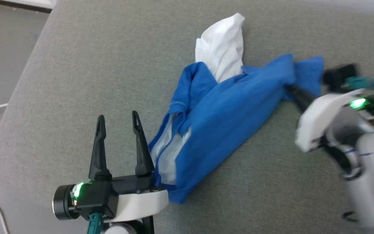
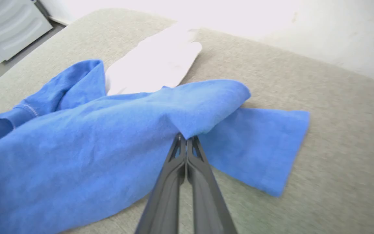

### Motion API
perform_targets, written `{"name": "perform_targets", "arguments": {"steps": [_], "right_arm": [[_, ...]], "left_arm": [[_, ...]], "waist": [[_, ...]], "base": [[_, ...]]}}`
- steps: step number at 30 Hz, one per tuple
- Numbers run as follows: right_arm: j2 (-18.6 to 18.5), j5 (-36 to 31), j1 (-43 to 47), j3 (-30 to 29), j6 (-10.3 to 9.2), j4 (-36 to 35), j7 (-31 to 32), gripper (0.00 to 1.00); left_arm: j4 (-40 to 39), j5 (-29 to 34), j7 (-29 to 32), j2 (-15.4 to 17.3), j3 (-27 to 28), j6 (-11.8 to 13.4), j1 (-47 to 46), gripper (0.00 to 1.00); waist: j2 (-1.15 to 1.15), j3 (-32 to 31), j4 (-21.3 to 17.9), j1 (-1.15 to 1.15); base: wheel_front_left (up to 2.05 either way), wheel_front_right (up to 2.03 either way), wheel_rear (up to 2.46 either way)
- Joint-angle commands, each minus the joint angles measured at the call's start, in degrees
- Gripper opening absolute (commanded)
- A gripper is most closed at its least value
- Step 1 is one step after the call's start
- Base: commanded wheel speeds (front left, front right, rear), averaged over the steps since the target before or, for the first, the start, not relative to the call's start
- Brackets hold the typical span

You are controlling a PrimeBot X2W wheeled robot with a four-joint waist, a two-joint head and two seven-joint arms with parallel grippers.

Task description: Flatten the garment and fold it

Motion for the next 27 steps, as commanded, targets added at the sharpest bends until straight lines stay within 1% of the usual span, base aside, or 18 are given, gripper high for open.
{"name": "perform_targets", "arguments": {"steps": [1,3,5,8,11,12,14,16,18,20,21,22,25,27], "right_arm": [[-1.9,0.8,-1.0,-2.1,-0.05,-1.7,-0.7,0.00],[-4.5,1.3,-0.2,-5.9,-0.05,-4.3,-1.0,0.00],[-6.8,1.8,1.5,-11.5,-0.05,-7.0,-1.0,0.00],[-9.6,1.3,5.6,-21.8,-0.05,-11.3,-0.6,0.00],[-11.1,-0.9,11.5,-33.7,-0.05,-13.8,-0.1,0.00],[-11.3,-2.1,13.9,-37.4,-0.05,-14.3,0.0,0.00],[-10.5,-3.9,18.1,-44.6,-0.05,-14.4,-0.2,0.00],[-9.9,-5.9,22.4,-50.2,-0.05,-12.7,-1.1,0.00],[-8.7,-7.6,25.5,-54.0,-0.05,-9.6,-2.2,0.00],[-7.2,-8.9,26.9,-55.5,-0.05,-5.9,-3.5,0.00],[-6.5,-9.5,27.2,-55.5,-0.05,-4.3,-4.3,0.24],[-6.0,-10.0,27.5,-54.9,-0.05,-2.9,-5.1,1.00],[-4.1,-8.9,26.2,-52.0,-0.05,-0.6,-7.1,1.00],[-3.8,-7.2,25.0,-49.5,-0.05,-1.6,-8.2,1.00]], "left_arm": [[0.1,0.6,-0.3,-0.2,0.6,-0.4,-0.4,1.00],[0.0,0.8,-0.3,-0.2,1.3,-0.6,0.1,1.00],[-0.3,0.9,-0.3,0.0,2.0,-0.9,0.6,1.00],[-0.8,1.2,-0.3,0.1,3.1,-1.1,1.4,1.00],[-1.1,1.4,-0.3,0.1,3.6,-1.4,1.5,1.00],[-1.1,1.4,-0.3,0.1,3.6,-1.5,1.5,1.00],[-1.2,1.4,-0.3,0.0,3.5,-1.7,1.3,1.00],[-1.1,1.1,-0.3,0.0,3.2,-1.9,1.2,1.00],[-0.9,1.0,-0.3,-0.1,3.1,-2.0,1.1,1.00],[-0.6,0.9,-0.3,-0.1,3.0,-2.1,1.1,1.00],[-0.4,0.8,-0.3,-0.1,3.0,-2.2,1.1,1.00],[-0.2,0.8,-0.3,-0.2,3.0,-2.3,1.0,1.00],[0.2,0.7,-0.3,-0.2,3.1,-2.6,1.1,1.00],[0.5,0.7,-0.3,-0.2,3.1,-2.9,1.2,1.00]], "waist": [[0.00,-1.3,-1.4,0.00],[0.00,-2.0,-2.2,0.00],[0.00,-2.4,-3.0,0.00],[0.00,-2.4,-4.3,0.00],[0.00,-2.1,-4.9,0.00],[0.00,-1.9,-5.0,0.00],[0.00,-1.7,-5.1,0.00],[0.00,-1.4,-5.1,0.00],[0.00,-1.4,-5.0,0.00],[0.00,-1.5,-5.0,0.00],[0.00,-1.6,-5.0,0.00],[0.00,-1.8,-5.1,0.00],[0.00,-2.5,-5.2,0.00],[0.00,-3.1,-5.3,0.00]], "base": [[0.00,0.00,0.00],[0.00,0.00,0.00],[0.00,0.00,0.00],[0.00,0.00,0.00],[0.00,0.00,0.00],[0.00,0.00,0.00],[0.00,0.00,0.00],[0.00,0.00,0.00],[0.00,0.00,0.00],[0.00,0.00,0.00],[0.00,0.00,0.00],[0.00,0.00,0.00],[0.00,0.00,0.00],[0.00,0.00,0.00]]}}
